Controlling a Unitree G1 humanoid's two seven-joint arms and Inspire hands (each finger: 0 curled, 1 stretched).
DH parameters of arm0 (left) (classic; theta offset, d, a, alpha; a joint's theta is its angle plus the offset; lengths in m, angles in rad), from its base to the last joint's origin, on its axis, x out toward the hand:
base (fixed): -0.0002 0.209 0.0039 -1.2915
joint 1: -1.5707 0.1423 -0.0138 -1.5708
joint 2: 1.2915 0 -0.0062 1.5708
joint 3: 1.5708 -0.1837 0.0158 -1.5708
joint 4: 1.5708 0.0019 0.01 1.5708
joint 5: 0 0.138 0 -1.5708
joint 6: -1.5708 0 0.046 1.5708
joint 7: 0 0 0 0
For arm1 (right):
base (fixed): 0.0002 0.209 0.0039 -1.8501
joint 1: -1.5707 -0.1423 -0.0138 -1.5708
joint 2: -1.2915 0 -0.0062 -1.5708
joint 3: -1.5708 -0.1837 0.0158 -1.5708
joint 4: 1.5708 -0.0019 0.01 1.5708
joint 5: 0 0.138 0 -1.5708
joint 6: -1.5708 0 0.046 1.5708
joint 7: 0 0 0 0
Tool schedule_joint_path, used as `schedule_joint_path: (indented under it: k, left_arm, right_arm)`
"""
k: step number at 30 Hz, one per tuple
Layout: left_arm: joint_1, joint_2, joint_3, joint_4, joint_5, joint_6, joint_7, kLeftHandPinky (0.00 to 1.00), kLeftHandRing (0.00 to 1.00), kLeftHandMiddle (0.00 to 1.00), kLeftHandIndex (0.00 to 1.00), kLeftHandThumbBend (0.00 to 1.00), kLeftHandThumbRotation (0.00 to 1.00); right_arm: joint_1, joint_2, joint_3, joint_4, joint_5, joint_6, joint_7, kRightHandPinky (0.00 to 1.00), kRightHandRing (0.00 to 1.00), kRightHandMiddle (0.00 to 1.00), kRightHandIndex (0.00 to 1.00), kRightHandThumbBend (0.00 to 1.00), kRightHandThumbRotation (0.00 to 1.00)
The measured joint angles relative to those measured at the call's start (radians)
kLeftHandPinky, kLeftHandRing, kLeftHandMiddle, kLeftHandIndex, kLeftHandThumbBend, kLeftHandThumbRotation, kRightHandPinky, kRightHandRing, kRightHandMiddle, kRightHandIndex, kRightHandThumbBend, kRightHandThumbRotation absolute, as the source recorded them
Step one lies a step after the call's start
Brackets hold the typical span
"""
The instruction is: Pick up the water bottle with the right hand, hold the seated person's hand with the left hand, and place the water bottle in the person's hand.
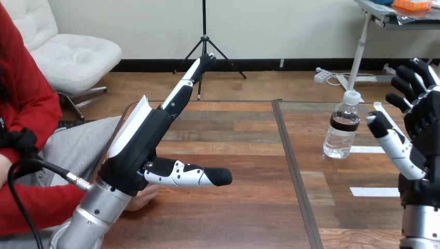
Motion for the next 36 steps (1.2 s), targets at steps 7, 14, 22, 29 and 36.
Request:
schedule_joint_path:
  k: [7, 14, 22, 29, 36]
  left_arm:
    - [0.0, 0.0, 0.0, 0.0, 0.0, 0.0, 0.002, 1.0, 1.0, 1.0, 1.0, 1.0, 0.55]
    - [0.0, -0.002, 0.0, 0.0, 0.004, 0.0, 0.006, 1.0, 1.0, 1.0, 1.0, 1.0, 0.56]
    - [0.0, -0.003, 0.0, 0.0, 0.004, 0.0, 0.008, 1.0, 1.0, 1.0, 1.0, 1.0, 0.56]
    - [0.0, -0.004, 0.0, 0.0, 0.004, 0.0, 0.008, 1.0, 1.0, 1.0, 1.0, 1.0, 0.56]
    - [0.0, -0.004, 0.0, 0.0, 0.003, 0.0, 0.008, 1.0, 1.0, 1.0, 1.0, 1.0, 0.56]
  right_arm:
    - [-0.022, -0.019, -0.002, 0.039, -0.008, 0.015, -0.007, 0.85, 0.89, 0.86, 0.9, 1.0, 0.5]
    - [-0.042, -0.044, -0.003, 0.074, -0.03, 0.026, -0.015, 0.87, 0.89, 0.86, 0.9, 1.0, 0.49]
    - [-0.07, -0.074, -0.004, 0.107, -0.038, 0.042, -0.014, 0.88, 0.9, 0.87, 0.89, 1.0, 0.49]
    - [-0.11, -0.112, -0.004, 0.148, -0.05, 0.054, -0.008, 0.91, 0.91, 0.87, 0.89, 1.0, 0.5]
    - [-0.162, -0.16, -0.001, 0.184, -0.072, 0.089, 0.007, 0.93, 0.91, 0.87, 0.89, 1.0, 0.5]
